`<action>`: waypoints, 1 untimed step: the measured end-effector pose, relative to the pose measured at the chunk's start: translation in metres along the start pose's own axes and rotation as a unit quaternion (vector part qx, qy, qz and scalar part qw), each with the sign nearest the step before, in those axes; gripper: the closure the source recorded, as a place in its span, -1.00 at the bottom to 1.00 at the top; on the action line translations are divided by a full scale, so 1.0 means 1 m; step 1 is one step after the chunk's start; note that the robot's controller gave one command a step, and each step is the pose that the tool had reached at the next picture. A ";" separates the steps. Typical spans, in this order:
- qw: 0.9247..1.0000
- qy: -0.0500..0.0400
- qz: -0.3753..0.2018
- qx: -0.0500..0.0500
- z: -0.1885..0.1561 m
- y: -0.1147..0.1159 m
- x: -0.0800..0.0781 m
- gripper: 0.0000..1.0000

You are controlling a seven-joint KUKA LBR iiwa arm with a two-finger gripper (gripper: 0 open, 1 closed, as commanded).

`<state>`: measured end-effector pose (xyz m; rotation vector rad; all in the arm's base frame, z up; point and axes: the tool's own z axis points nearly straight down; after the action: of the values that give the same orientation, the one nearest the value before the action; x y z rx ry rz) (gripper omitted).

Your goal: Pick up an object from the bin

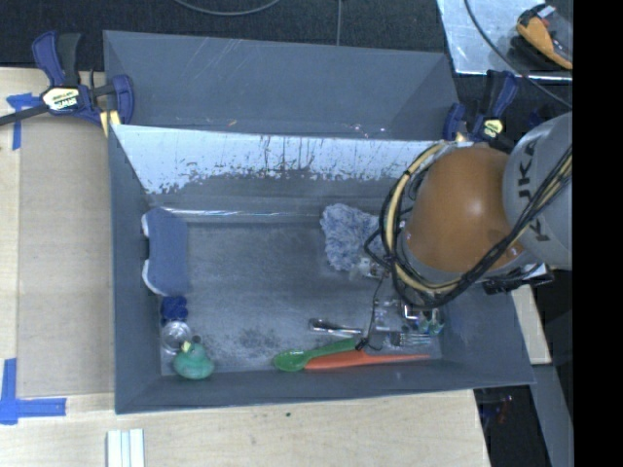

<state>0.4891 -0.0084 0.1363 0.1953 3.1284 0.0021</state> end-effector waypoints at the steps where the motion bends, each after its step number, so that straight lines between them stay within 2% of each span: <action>1: 0.997 -0.004 -0.076 -0.001 0.003 0.020 0.001 -1.00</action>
Offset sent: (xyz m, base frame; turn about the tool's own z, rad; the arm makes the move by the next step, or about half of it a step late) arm -0.0038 0.0052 -0.0308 0.0167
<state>0.4911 0.0119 0.1331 -0.0437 3.1264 0.0034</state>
